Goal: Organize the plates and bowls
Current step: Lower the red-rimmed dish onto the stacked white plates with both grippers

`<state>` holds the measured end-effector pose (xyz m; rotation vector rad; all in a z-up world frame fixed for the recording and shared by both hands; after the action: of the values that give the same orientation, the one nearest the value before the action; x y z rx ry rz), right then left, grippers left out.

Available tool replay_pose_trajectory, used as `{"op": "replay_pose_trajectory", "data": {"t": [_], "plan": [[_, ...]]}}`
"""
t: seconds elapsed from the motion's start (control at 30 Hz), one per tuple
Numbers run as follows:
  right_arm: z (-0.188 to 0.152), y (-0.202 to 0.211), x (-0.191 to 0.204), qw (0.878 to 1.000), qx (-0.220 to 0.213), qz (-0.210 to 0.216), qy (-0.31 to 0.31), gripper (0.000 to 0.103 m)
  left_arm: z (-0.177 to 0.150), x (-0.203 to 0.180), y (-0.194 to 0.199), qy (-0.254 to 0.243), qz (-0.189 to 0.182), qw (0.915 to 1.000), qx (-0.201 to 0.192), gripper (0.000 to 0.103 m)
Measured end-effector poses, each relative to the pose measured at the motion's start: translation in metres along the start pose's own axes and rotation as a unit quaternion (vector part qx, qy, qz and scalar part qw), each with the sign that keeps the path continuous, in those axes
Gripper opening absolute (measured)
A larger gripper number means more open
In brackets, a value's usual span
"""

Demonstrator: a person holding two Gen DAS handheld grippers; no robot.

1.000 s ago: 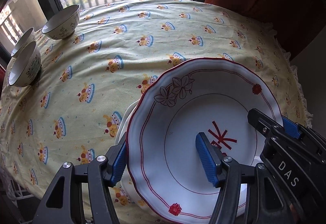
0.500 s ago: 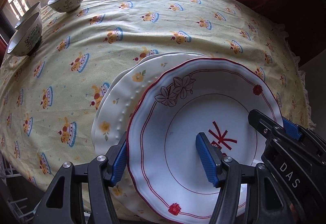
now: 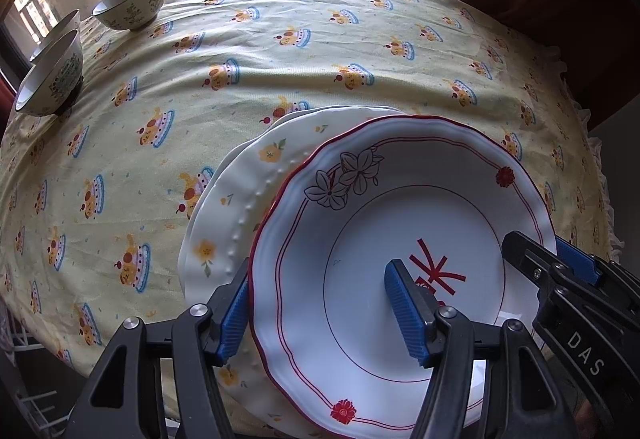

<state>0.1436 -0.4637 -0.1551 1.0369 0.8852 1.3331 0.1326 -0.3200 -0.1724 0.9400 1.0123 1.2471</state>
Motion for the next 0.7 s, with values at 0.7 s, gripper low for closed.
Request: {"op": "replay_pose_trajectory", "data": {"t": [0.7], "plan": [[0.001,-0.006,0.028,0.998,0.002,0.010,0.054,0.031,0.002,0.016,0.006,-0.016,0.082,0.9965,-0.006,0.067]]}}
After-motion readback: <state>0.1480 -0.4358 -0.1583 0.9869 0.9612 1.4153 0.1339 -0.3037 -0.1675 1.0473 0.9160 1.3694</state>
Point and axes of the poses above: each gripper's, at about its wrist camera, not at the fingertips, and y roughly against the way its jaws point, x to its left, z to its top, the point moved 8 cm from there along -y, roughly the way its jaws point, and after that the axes turned 4 degrees about -y, right-handed, at the moved point
